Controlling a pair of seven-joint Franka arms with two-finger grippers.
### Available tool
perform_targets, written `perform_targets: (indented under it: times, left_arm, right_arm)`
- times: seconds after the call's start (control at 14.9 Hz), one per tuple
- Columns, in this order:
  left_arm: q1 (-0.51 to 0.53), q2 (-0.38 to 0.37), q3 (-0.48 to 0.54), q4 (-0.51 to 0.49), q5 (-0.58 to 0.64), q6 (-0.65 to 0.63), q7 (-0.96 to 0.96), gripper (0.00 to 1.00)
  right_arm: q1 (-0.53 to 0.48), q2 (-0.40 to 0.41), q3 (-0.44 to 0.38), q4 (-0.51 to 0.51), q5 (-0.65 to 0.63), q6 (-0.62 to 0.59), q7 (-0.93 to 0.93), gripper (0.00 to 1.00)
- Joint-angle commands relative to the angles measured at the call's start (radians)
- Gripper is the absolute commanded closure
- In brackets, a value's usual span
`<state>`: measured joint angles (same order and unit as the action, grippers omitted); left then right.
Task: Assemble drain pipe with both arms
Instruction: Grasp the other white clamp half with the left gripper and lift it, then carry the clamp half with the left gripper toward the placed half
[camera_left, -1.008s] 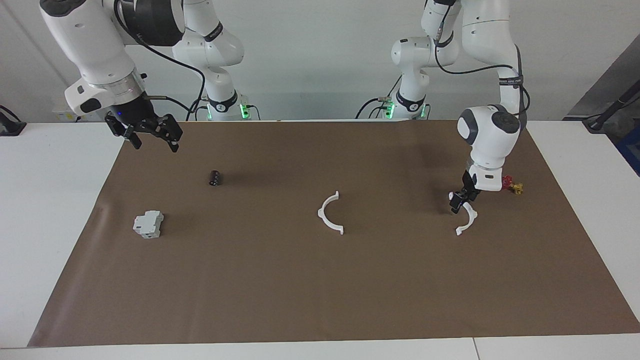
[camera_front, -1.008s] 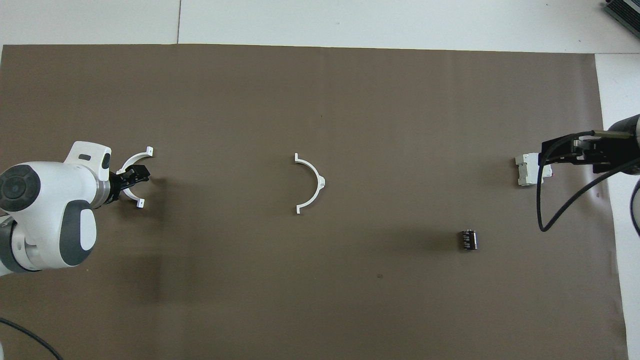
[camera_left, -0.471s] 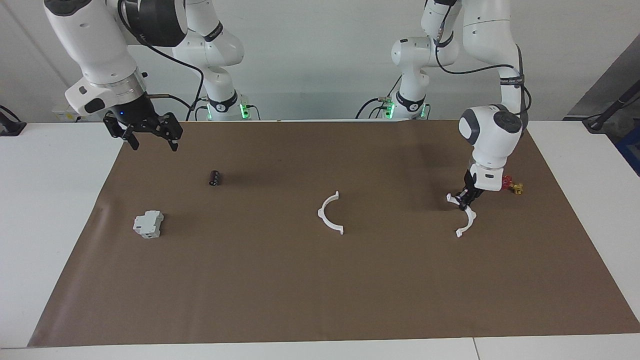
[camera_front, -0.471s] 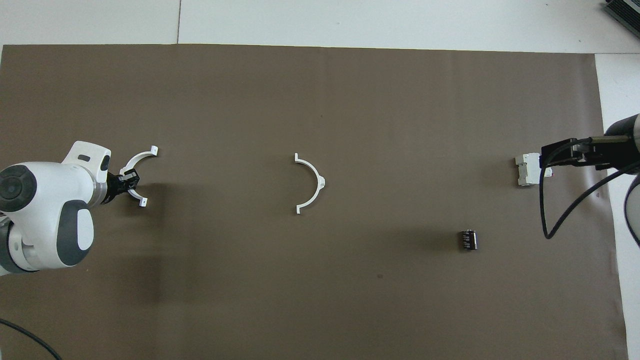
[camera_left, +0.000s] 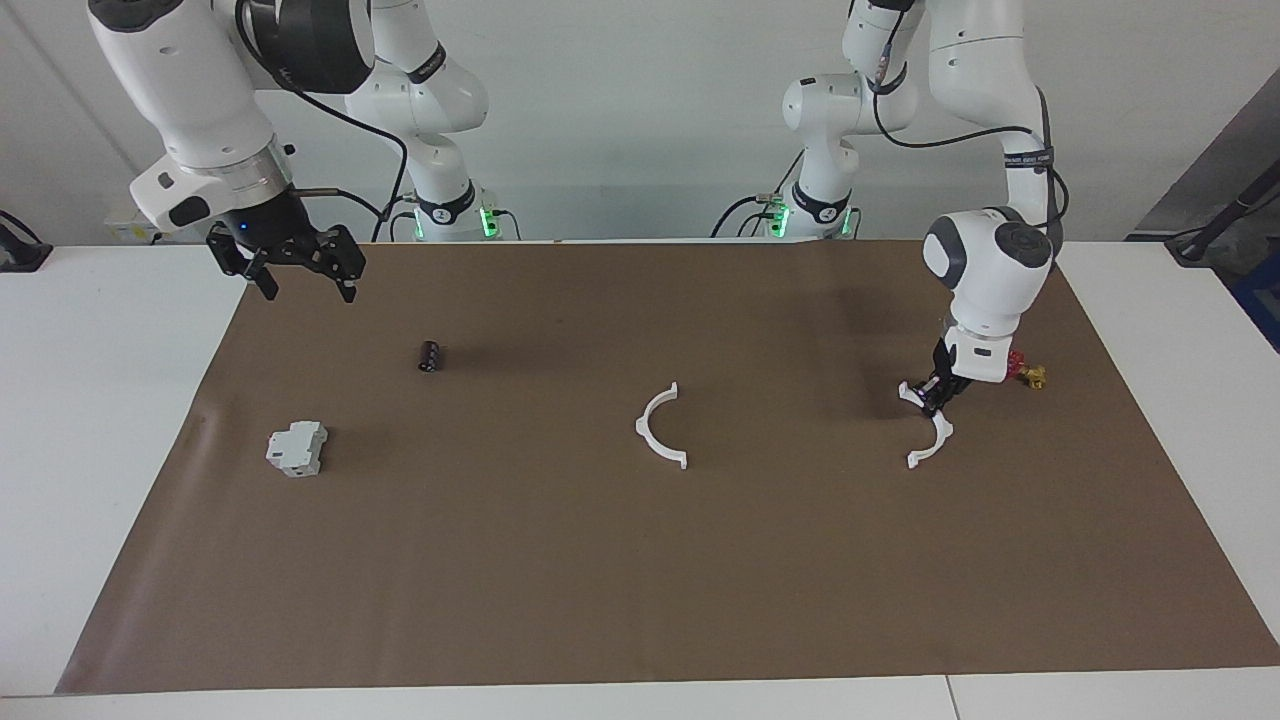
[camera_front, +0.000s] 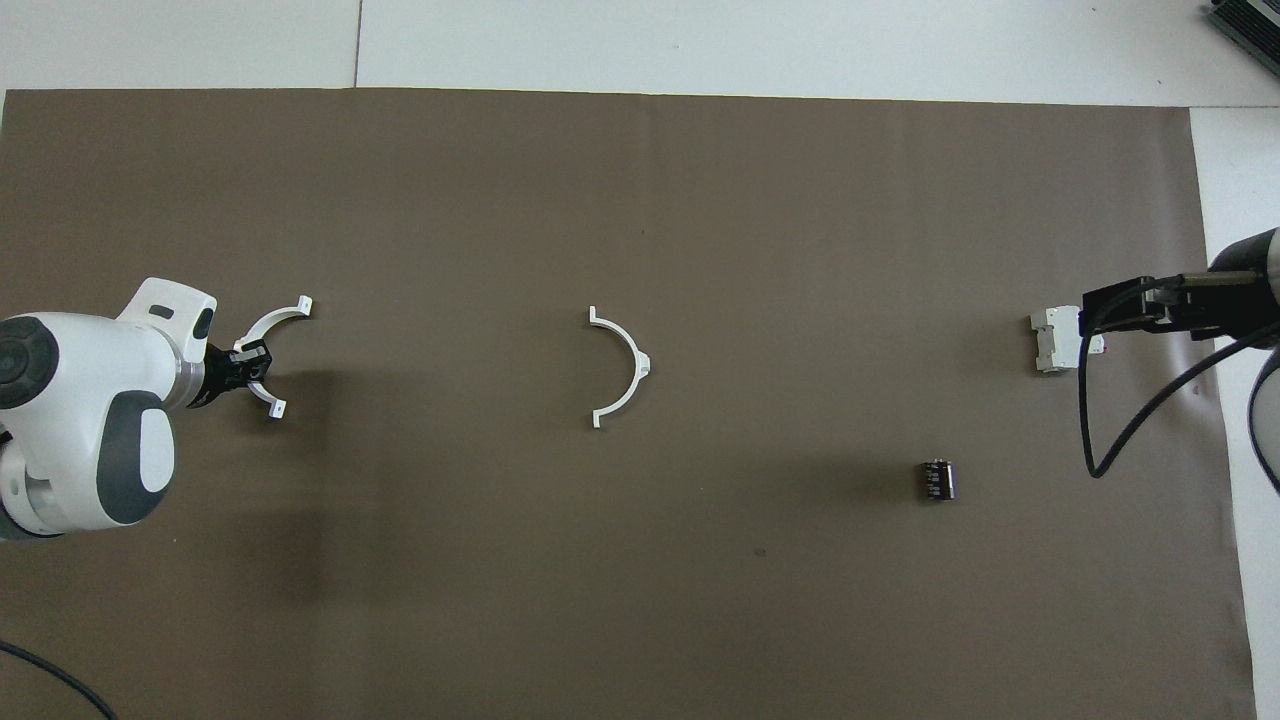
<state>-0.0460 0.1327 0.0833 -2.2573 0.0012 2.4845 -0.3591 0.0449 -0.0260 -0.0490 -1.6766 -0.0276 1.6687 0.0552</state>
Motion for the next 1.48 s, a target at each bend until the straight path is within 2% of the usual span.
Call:
perform_targets:
  times: [0.0, 0.2, 0.34, 0.61, 0.81, 1.01, 1.14, 1.41]
  left_arm:
    - [-0.012, -0.073, 0.004, 0.123, -0.004, -0.244, 0.02, 1.0]
    - [-0.014, -0.105, -0.01, 0.221, 0.019, -0.421, 0.019, 1.0]
    - [-0.014, -0.111, -0.04, 0.245, 0.026, -0.452, 0.006, 1.0]
    - [-0.021, -0.127, -0.088, 0.214, 0.026, -0.411, -0.076, 1.0]
    - [-0.089, -0.12, -0.109, 0.213, 0.026, -0.333, -0.205, 1.0]
    - [-0.1, -0.11, -0.164, 0.214, 0.026, -0.303, -0.212, 1.0]
    - [-0.147, -0.104, -0.168, 0.213, 0.025, -0.271, -0.237, 1.0]
    - [-0.21, -0.042, -0.191, 0.213, 0.026, -0.196, -0.388, 1.0]
  right_arm:
    - [-0.008, -0.015, 0.008, -0.011, -0.014, 0.0, -0.015, 0.0]
    - [-0.008, -0.015, 0.008, -0.011, -0.014, 0.0, -0.015, 0.0]
    - [-0.008, -0.015, 0.008, -0.011, -0.014, 0.002, -0.015, 0.0]
    - [-0.008, -0.014, 0.008, -0.011, -0.012, 0.002, -0.015, 0.0]
    - [-0.008, -0.015, 0.008, -0.011, -0.012, 0.002, -0.015, 0.0]
    - [-0.01, -0.014, 0.008, -0.011, -0.011, 0.006, -0.015, 0.0]
    - [-0.01, -0.014, 0.008, -0.012, -0.011, 0.006, -0.015, 0.0]
    - [-0.014, -0.017, 0.008, -0.02, -0.008, 0.006, -0.015, 0.0]
